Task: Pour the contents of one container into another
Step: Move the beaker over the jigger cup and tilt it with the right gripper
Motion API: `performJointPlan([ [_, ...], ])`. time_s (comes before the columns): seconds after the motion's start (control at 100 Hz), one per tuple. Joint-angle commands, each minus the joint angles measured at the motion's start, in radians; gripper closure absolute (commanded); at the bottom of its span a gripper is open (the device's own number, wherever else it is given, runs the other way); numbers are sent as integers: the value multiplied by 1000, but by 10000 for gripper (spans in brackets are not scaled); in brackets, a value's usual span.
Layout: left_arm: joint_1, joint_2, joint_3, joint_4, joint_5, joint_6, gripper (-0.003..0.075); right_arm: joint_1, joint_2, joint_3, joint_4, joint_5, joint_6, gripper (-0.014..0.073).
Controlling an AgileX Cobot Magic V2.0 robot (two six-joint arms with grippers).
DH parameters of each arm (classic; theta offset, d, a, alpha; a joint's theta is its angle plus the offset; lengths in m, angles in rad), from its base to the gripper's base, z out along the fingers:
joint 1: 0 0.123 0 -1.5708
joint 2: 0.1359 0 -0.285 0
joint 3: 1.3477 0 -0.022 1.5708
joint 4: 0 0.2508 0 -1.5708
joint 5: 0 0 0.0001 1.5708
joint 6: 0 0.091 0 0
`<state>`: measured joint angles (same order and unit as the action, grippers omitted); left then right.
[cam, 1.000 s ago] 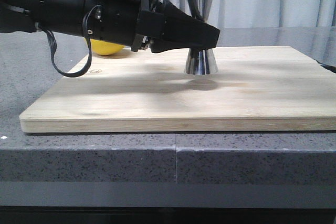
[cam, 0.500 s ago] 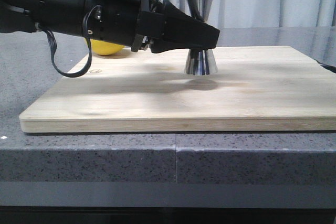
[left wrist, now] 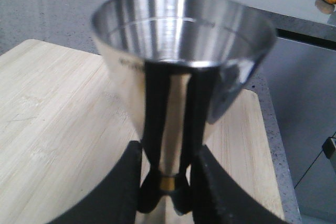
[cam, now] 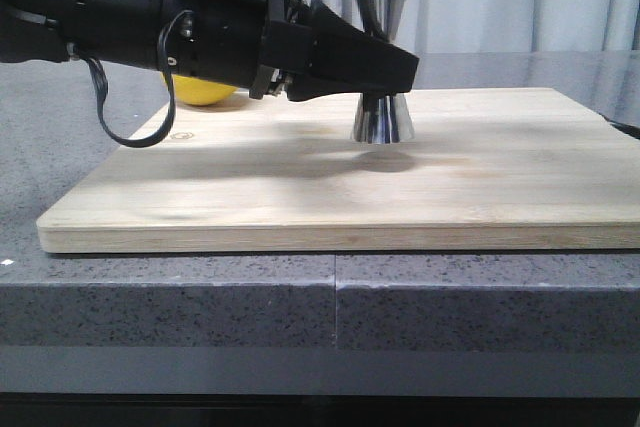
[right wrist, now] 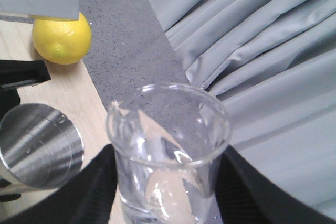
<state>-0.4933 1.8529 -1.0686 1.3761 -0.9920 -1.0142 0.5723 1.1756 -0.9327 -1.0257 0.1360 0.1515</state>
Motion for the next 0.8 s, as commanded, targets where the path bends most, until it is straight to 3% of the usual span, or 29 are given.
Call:
performJointPlan([
  [0.0, 2, -58, -31, -34, -55, -9, 741, 1, -32, -39, -37, -34, -3, 301],
  [0.79, 2, -58, -31, -34, -55, -9, 741, 1, -32, -39, -129, -8, -3, 301],
])
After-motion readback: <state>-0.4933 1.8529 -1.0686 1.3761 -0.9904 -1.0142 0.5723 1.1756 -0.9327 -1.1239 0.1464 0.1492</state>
